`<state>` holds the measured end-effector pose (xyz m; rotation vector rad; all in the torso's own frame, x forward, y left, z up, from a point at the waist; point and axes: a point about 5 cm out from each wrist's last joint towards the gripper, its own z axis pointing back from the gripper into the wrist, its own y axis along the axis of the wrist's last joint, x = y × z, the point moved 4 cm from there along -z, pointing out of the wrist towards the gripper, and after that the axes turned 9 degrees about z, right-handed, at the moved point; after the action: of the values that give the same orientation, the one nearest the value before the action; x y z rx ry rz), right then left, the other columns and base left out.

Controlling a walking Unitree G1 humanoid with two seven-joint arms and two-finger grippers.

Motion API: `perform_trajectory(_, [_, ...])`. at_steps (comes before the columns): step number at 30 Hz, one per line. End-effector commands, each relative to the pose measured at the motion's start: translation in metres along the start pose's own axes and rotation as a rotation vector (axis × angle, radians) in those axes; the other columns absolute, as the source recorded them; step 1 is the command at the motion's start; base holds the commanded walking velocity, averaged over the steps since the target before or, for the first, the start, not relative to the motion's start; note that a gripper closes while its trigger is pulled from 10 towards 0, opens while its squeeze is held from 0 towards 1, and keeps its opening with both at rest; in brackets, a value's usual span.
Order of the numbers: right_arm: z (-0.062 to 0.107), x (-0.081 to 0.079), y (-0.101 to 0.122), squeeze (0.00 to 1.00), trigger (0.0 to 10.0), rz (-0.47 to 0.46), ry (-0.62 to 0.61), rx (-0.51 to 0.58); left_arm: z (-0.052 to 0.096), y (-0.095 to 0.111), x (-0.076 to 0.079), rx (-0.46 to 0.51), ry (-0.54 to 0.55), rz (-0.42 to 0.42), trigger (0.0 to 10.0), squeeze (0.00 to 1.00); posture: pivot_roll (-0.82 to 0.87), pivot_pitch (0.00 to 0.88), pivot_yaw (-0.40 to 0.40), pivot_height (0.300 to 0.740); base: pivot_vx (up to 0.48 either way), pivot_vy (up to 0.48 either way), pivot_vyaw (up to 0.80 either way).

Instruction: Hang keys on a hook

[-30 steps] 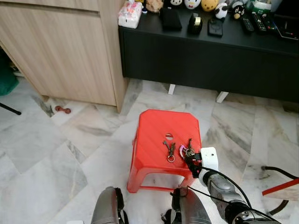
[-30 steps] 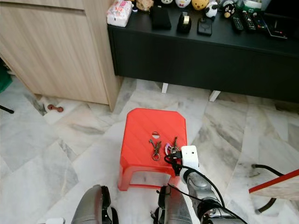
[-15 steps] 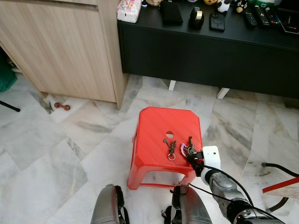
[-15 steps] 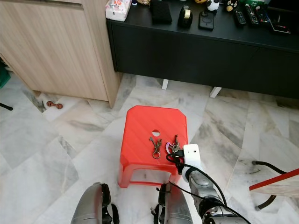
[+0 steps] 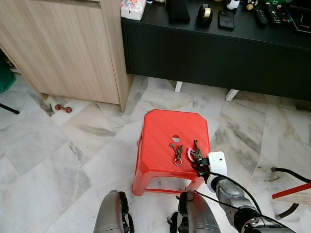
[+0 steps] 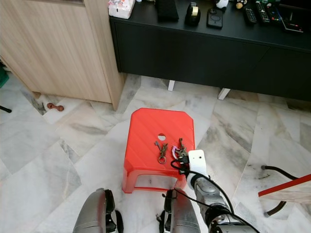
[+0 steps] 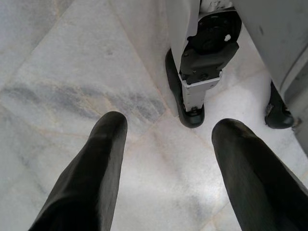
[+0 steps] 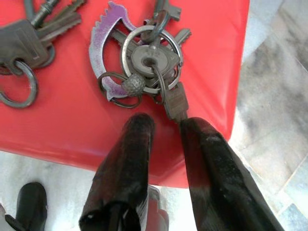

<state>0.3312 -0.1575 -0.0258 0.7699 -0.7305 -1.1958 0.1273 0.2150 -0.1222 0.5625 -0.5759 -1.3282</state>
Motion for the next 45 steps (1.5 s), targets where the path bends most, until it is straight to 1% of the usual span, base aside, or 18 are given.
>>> perform_trajectory(1, [0.001,-0.004,-0.006,0.0,0.0,-0.004,0.02,-0.007,0.006,-0.024,0.013,-0.092,-0.044,-0.025,10.0,0.0,0.07,0.274,-0.117,0.619,0.0,0.0,0.0])
perform_trajectory(4, [0.0,-0.009,0.003,0.0,0.0,-0.011,0.043,0.032,0.006,-0.024,0.012,-0.099,-0.041,-0.027,10.0,0.0,0.07,0.269,-0.116,0.619,0.0,0.0,0.0])
perform_trajectory(9, [-0.001,-0.011,0.007,0.0,0.0,-0.014,0.053,0.049,0.004,-0.023,0.013,-0.1,-0.041,-0.028,10.0,0.0,0.07,0.264,-0.116,0.619,0.0,0.0,0.0])
perform_trajectory(14, [-0.001,-0.013,0.008,0.0,0.0,-0.004,0.061,0.06,0.003,-0.021,0.013,-0.099,-0.04,-0.028,10.0,0.0,0.06,0.257,-0.116,0.619,0.0,0.0,0.0])
perform_trajectory(19, [0.0,-0.012,0.008,0.0,0.0,-0.016,0.047,0.078,0.002,-0.021,0.013,-0.1,-0.041,-0.028,10.0,0.0,0.06,0.253,-0.116,0.619,0.0,0.0,0.0])
perform_trajectory(20, [0.001,-0.013,0.009,0.0,0.0,-0.024,0.04,0.097,0.002,-0.02,0.013,-0.101,-0.041,-0.029,10.0,0.0,0.06,0.253,-0.117,0.619,0.0,0.0,0.0])
perform_trajectory(26, [0.002,-0.016,0.009,0.0,0.0,-0.034,0.034,0.125,0.001,-0.02,0.013,-0.103,-0.041,-0.027,10.0,0.0,0.06,0.25,-0.117,0.619,0.0,0.0,0.0])
perform_trajectory(31, [0.003,-0.013,0.007,0.0,0.0,-0.051,0.009,0.132,0.0,-0.02,0.013,-0.106,-0.041,-0.027,10.0,0.0,0.06,0.246,-0.118,0.619,0.0,0.0,0.0])
perform_trajectory(35, [0.004,-0.009,0.008,0.0,0.0,-0.047,-0.022,0.149,-0.001,-0.019,0.014,-0.107,-0.04,-0.028,10.0,0.0,0.06,0.242,-0.118,0.619,0.0,0.0,0.0])
perform_trajectory(37, [0.006,0.0,0.013,0.0,0.0,-0.014,-0.085,0.18,-0.001,-0.018,0.014,-0.107,-0.04,-0.028,10.0,0.0,0.06,0.238,-0.117,0.619,0.0,0.0,0.0])
perform_trajectory(38, [0.008,0.004,0.02,0.0,0.0,0.018,-0.117,0.222,-0.003,-0.016,0.014,-0.108,-0.04,-0.029,10.0,0.0,0.06,0.229,-0.117,0.619,0.0,0.0,0.0])
perform_trajectory(40, [0.008,0.003,0.023,0.0,0.0,0.023,-0.116,0.241,-0.003,-0.016,0.014,-0.108,-0.04,-0.029,10.0,0.0,0.06,0.226,-0.116,0.619,0.0,0.0,0.0])
perform_trajectory(42, [0.01,0.005,0.038,0.0,0.0,0.022,-0.139,0.319,-0.006,-0.012,0.015,-0.109,-0.038,-0.029,10.0,0.0,0.06,0.208,-0.113,0.619,0.0,0.0,0.0])
perform_trajectory(45, [0.012,0.008,0.042,0.0,0.0,0.03,-0.16,0.341,-0.008,-0.009,0.015,-0.109,-0.036,-0.029,10.0,0.0,0.05,0.193,-0.113,0.619,0.0,0.0,0.0])
